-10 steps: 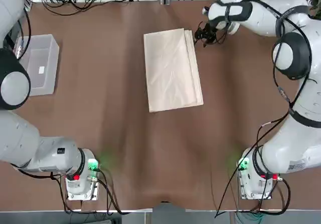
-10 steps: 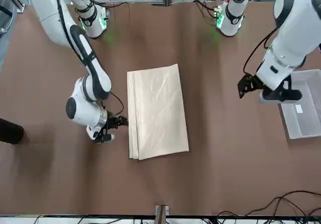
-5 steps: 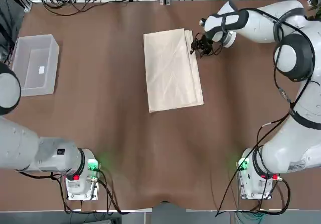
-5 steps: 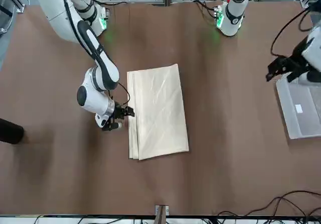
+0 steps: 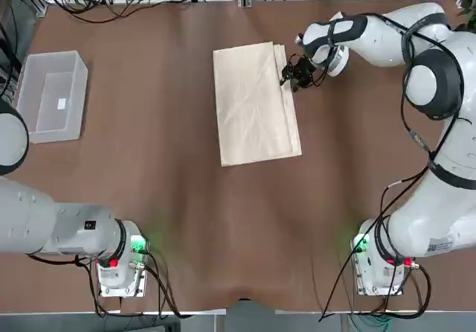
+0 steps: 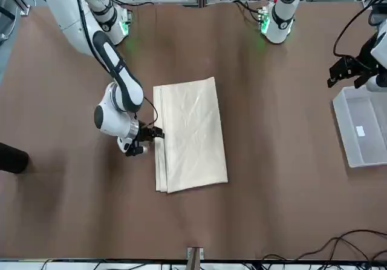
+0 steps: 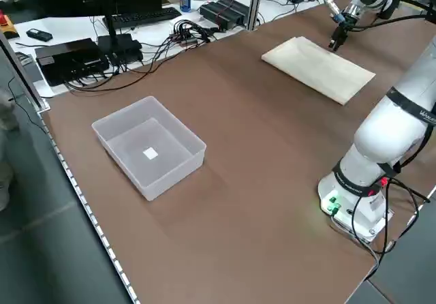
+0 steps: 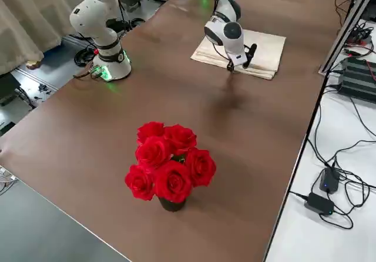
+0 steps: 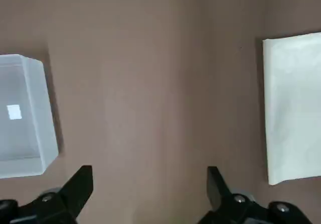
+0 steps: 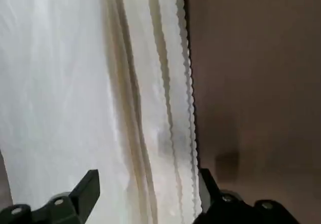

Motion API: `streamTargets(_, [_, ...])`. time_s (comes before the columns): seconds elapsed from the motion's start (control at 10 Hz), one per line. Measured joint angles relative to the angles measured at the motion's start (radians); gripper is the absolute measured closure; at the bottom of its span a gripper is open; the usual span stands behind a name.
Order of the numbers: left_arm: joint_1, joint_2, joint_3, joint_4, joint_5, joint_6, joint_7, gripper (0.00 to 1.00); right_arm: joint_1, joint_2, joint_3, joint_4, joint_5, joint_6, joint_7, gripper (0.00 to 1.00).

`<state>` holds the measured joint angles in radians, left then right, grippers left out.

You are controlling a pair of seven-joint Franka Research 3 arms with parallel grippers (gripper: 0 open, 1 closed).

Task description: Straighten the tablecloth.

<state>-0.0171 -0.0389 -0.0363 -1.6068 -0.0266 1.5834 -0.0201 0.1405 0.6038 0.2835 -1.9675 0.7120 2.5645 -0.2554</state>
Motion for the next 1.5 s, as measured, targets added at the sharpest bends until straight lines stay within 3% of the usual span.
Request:
streamTargets(0.2, [-0.001, 0.000, -0.035, 0.000, 0.022, 0.004, -0.019, 0.00, -0.001, 0.012, 0.000, 0.000, 0.011, 0.006, -0.012, 0.11])
streamTargets(1.5, [0.027, 0.015, -0.022, 0.000, 0.008, 0.100, -0.023, 0.00, 0.040, 0.050, 0.023, 0.044, 0.134, 0.011, -0.034, 0.14])
